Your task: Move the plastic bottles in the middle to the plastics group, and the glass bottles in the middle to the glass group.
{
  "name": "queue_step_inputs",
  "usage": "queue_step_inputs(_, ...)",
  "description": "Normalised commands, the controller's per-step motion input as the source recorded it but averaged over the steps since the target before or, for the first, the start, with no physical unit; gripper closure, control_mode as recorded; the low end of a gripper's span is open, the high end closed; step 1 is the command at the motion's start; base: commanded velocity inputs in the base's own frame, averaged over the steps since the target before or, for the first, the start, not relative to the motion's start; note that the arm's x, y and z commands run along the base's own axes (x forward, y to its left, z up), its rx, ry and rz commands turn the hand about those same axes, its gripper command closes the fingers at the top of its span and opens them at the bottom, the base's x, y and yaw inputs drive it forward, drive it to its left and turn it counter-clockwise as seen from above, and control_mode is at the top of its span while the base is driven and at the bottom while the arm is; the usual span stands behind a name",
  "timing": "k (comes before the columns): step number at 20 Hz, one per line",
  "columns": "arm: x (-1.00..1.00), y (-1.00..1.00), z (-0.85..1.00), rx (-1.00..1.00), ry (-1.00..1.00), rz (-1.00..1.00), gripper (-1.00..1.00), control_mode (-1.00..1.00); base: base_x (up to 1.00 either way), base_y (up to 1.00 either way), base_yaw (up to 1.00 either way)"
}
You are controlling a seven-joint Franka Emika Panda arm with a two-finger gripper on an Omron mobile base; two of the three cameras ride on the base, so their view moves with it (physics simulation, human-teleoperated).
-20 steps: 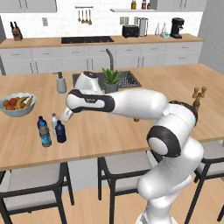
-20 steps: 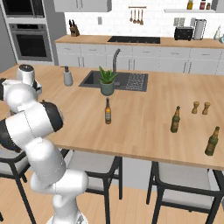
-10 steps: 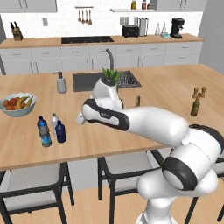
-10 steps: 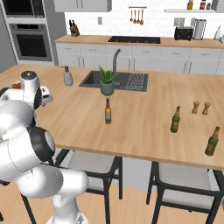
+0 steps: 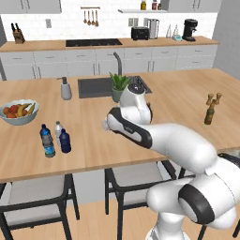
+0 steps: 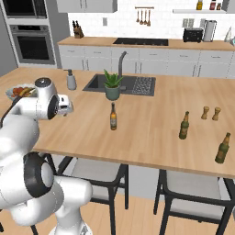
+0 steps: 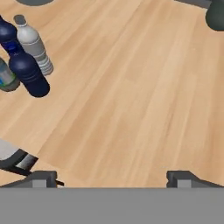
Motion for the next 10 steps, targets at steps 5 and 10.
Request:
queue_step_inputs(5, 0.0, -0.88, 0.01, -0.01, 0.11, -0.31, -1.0, -1.0, 0.0, 0.0, 0.0)
queue_step_inputs(10, 0.1, -0.98, 0.03, 0.0, 0.1, -0.3, -1.0, -1.0, 0.0, 0.0, 0.0)
